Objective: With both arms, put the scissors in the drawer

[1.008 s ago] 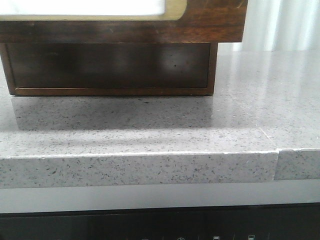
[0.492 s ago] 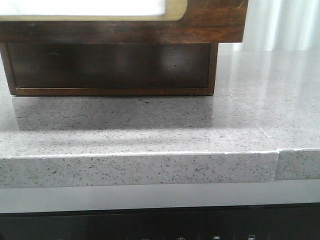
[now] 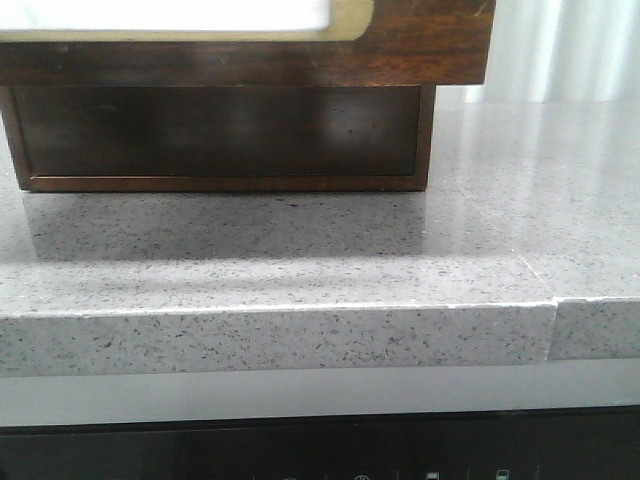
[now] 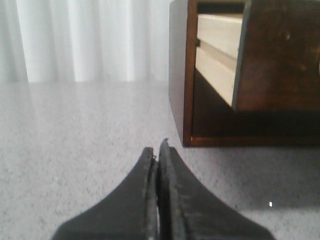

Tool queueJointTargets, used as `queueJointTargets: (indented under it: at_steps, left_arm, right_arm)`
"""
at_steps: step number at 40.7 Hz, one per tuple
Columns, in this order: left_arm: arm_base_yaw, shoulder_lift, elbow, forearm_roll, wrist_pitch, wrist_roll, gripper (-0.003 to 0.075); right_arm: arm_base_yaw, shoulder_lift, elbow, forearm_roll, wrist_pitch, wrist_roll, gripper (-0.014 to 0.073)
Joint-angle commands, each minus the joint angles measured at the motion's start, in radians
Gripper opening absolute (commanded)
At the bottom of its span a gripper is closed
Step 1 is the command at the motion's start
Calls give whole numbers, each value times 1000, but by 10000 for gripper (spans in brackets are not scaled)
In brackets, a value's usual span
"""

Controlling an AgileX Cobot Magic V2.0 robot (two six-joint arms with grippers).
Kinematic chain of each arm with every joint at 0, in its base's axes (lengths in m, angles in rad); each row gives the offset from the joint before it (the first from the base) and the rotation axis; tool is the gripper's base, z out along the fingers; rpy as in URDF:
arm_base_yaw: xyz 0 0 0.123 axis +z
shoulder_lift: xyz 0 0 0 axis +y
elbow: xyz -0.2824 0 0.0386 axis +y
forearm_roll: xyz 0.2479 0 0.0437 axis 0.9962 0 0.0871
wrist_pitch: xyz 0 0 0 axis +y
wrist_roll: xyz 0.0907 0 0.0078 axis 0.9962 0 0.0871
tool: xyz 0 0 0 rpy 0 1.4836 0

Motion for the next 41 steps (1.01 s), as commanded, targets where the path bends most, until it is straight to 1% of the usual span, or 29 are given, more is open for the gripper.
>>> queueJointTargets:
  at_steps: [1,11,21,41]
  left_arm:
    - [2,-20,26,-9,-140,-10,-20]
    - [4,-20,26,-9,-144,-10,-20]
    - [42,-20,26,-9,-144,-10,-20]
    - [42,-20,26,-9,-144,-10,-20]
  right_arm:
    - [0,5,-20,-11,-72,0,-116]
    - [0,5,-20,-11,-72,0,-116]
    - [0,5,-20,-11,-72,0,-116]
    - [0,5,-20,-11,-72,0,-116]
